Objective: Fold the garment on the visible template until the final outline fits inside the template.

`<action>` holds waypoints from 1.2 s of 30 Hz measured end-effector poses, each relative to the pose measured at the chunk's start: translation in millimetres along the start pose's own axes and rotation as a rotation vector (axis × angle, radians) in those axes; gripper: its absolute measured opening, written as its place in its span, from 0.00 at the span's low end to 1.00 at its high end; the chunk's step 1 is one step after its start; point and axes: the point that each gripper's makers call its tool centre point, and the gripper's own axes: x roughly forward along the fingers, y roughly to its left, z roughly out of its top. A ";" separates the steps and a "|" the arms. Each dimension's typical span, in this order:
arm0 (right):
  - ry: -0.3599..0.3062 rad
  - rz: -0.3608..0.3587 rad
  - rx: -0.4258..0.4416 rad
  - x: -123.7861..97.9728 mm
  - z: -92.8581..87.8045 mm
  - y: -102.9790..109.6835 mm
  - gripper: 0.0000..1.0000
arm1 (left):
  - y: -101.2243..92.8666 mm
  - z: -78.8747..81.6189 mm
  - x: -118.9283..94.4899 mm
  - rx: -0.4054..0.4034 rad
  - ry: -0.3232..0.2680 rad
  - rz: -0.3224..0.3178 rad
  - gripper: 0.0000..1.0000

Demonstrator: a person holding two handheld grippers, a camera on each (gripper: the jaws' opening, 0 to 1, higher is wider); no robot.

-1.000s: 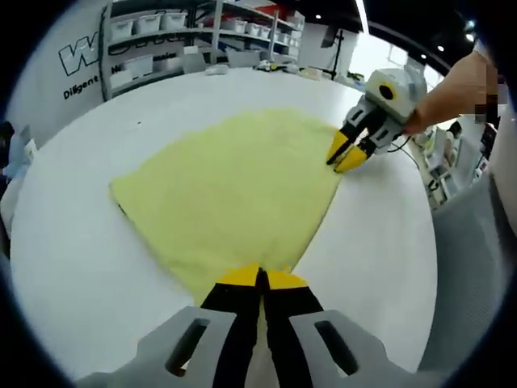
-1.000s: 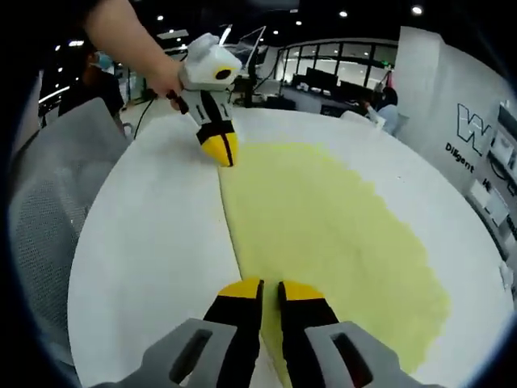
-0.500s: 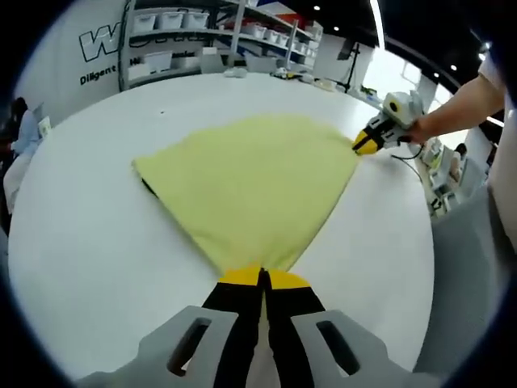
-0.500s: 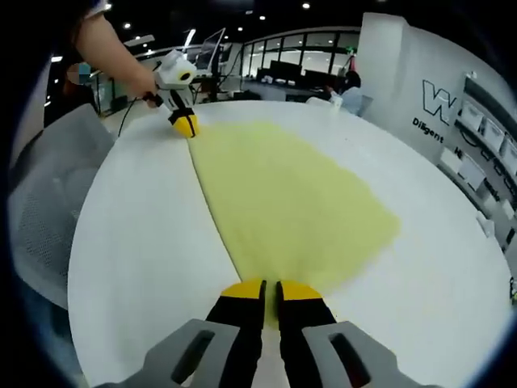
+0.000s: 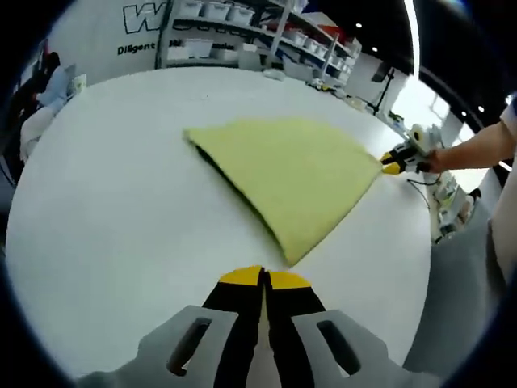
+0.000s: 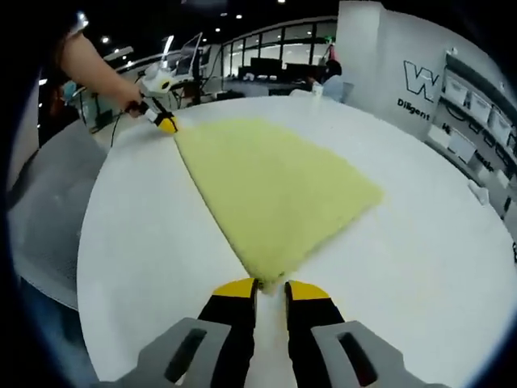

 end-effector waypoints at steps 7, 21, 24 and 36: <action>0.026 -0.034 0.015 -18.2 -3.8 -2.6 0.11 | -6.1 -7.5 -23.3 0.008 -0.010 0.039 0.00; -0.113 -0.122 0.202 -39.4 33.0 27.3 0.41 | -60.2 21.0 -50.5 -0.038 -0.231 0.057 0.33; -0.118 -0.137 0.229 -43.4 31.7 36.9 0.51 | -68.4 22.2 -52.2 -0.060 -0.239 0.083 0.44; -0.212 -0.172 0.349 -67.1 39.5 75.6 0.85 | -109.3 16.3 -71.8 0.011 -0.300 0.169 0.70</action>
